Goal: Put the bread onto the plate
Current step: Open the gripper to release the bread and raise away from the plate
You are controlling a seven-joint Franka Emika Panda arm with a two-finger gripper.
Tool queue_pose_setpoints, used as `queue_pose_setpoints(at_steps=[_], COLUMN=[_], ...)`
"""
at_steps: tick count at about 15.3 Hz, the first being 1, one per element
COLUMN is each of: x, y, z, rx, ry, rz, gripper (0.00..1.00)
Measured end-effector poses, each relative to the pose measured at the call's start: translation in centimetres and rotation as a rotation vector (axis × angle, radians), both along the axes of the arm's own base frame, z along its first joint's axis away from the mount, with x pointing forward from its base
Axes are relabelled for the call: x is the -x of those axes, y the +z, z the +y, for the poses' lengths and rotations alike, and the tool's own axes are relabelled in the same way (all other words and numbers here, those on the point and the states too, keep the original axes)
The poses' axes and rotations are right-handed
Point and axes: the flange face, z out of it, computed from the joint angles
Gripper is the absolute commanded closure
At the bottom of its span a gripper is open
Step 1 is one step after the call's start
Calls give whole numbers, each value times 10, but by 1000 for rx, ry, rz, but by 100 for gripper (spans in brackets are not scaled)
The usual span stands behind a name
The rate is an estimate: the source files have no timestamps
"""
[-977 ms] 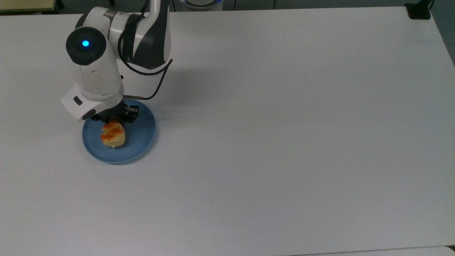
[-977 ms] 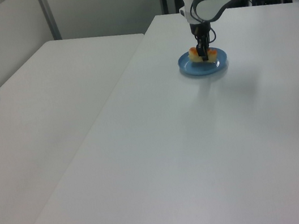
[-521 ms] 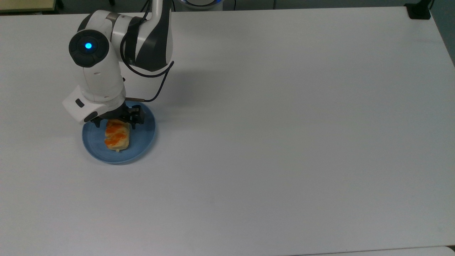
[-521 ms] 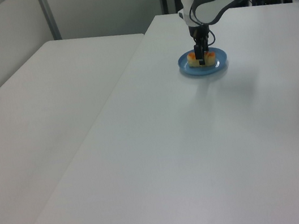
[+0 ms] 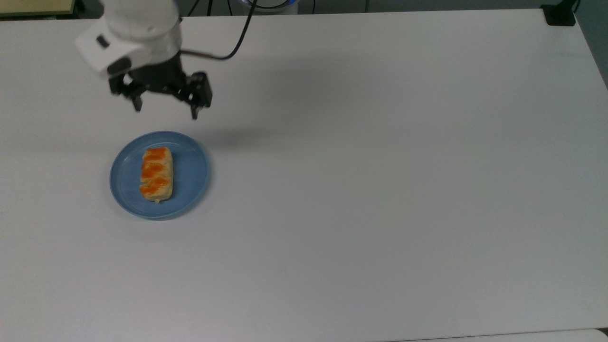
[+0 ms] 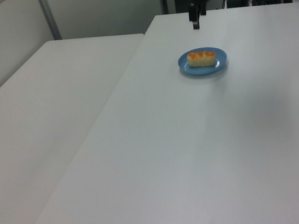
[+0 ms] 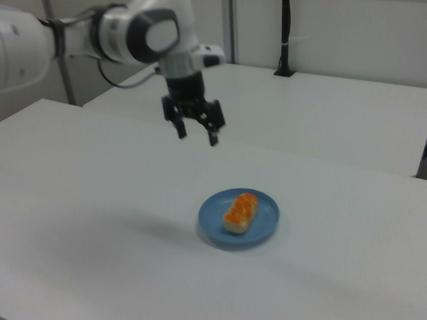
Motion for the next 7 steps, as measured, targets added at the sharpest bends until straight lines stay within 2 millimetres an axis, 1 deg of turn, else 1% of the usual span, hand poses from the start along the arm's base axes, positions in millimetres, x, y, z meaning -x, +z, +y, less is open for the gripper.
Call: queue_pose_setpoints(at_steps=[2, 4, 6, 7], x=[20, 40, 58, 67], y=[36, 63, 83, 87], z=[25, 47, 67, 74], rx=[-14, -44, -54, -55], ry=[-37, -66, -105, -119], rz=[7, 19, 30, 32], gripper=[0, 0, 0, 0])
